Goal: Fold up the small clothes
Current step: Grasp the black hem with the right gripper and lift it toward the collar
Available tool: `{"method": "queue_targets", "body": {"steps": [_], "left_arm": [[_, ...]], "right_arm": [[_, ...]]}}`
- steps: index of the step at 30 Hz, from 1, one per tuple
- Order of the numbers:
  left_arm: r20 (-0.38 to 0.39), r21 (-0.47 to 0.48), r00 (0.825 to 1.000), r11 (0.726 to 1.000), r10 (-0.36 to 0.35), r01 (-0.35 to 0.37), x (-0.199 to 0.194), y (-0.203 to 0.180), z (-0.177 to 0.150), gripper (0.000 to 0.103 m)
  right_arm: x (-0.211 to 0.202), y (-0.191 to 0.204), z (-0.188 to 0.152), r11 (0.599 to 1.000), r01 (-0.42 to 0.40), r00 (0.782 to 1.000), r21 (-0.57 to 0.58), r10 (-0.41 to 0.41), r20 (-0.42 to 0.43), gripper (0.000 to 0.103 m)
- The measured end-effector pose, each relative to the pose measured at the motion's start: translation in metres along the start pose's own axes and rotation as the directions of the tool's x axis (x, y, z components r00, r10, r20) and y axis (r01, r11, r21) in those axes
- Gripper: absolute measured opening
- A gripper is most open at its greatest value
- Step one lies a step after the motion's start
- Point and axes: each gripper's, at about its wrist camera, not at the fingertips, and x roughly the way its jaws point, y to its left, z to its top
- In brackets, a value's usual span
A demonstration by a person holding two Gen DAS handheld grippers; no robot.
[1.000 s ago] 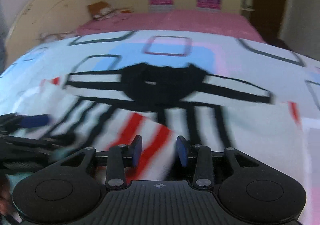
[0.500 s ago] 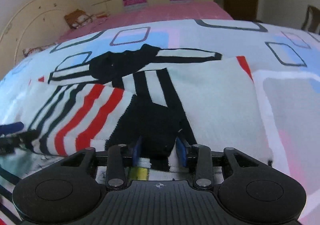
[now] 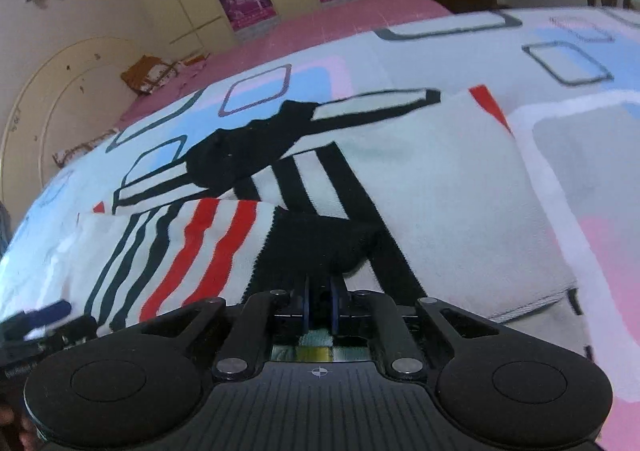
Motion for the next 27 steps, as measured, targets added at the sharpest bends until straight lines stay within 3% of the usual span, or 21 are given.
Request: {"method": "queue_targets", "body": {"steps": [3,7,8,9,10,12,13,15,21,22,25,26,27], "left_arm": [[-0.003,0.005,1.000,1.000,-0.014,0.014,0.001,0.006,-0.002,0.079],[-0.014,0.049,1.000,0.999,0.019,-0.018,-0.001,-0.003,0.004,0.079],[-0.016,0.053,1.000,0.998,0.025,-0.024,-0.001,-0.004,0.003,0.079],[-0.027,0.061,0.999,0.998,0.032,-0.030,0.002,-0.004,0.002,0.079],[-0.028,0.071,0.999,0.997,0.039,-0.037,0.004,-0.005,0.000,0.080],[-0.024,0.080,0.998,0.995,0.055,-0.053,0.007,-0.008,-0.001,0.081],[-0.025,0.083,0.998,0.995,0.060,-0.058,0.008,-0.009,0.000,0.082],[-0.029,0.081,0.997,0.994,0.070,-0.067,0.009,-0.011,0.000,0.082],[-0.044,0.093,0.993,0.990,0.112,-0.107,0.005,-0.018,0.002,0.083],[-0.044,0.096,0.992,0.989,0.119,-0.115,0.003,-0.019,0.002,0.084],[-0.012,0.116,0.984,0.978,0.175,-0.173,-0.011,-0.029,-0.001,0.102],[-0.003,0.121,0.983,0.975,0.186,-0.184,-0.016,-0.032,-0.002,0.102],[-0.004,0.122,0.982,0.975,0.190,-0.188,-0.020,-0.034,-0.004,0.102]], "right_arm": [[-0.003,0.006,-0.008,0.997,0.030,0.999,-0.066,-0.031,-0.010,0.009],[-0.001,0.006,-0.003,0.997,0.056,0.998,-0.044,-0.056,0.010,0.011],[-0.008,0.008,-0.002,0.996,0.076,0.996,-0.050,-0.073,0.057,0.015],[-0.015,0.012,-0.002,0.993,0.100,0.991,-0.066,-0.094,0.093,0.026],[-0.017,0.016,-0.003,0.989,0.120,0.988,-0.090,-0.110,0.113,0.028],[0.000,0.020,-0.006,0.986,0.071,0.997,-0.149,-0.071,0.007,0.027],[0.009,0.023,-0.011,0.977,0.087,0.995,-0.197,-0.094,-0.026,0.027],[0.009,0.030,-0.011,0.964,0.114,0.993,-0.238,-0.121,-0.014,0.027],[-0.005,0.026,-0.007,0.977,0.104,0.994,-0.186,-0.106,0.003,0.028],[-0.012,0.023,-0.007,0.981,0.096,0.995,-0.166,-0.095,0.016,0.028],[-0.023,0.011,-0.006,0.991,0.072,0.997,-0.114,-0.070,0.022,0.029],[-0.029,0.007,-0.007,0.992,0.069,0.997,-0.102,-0.066,0.025,0.032],[-0.035,0.005,-0.008,0.993,0.070,0.997,-0.098,-0.067,0.033,0.050]]}}
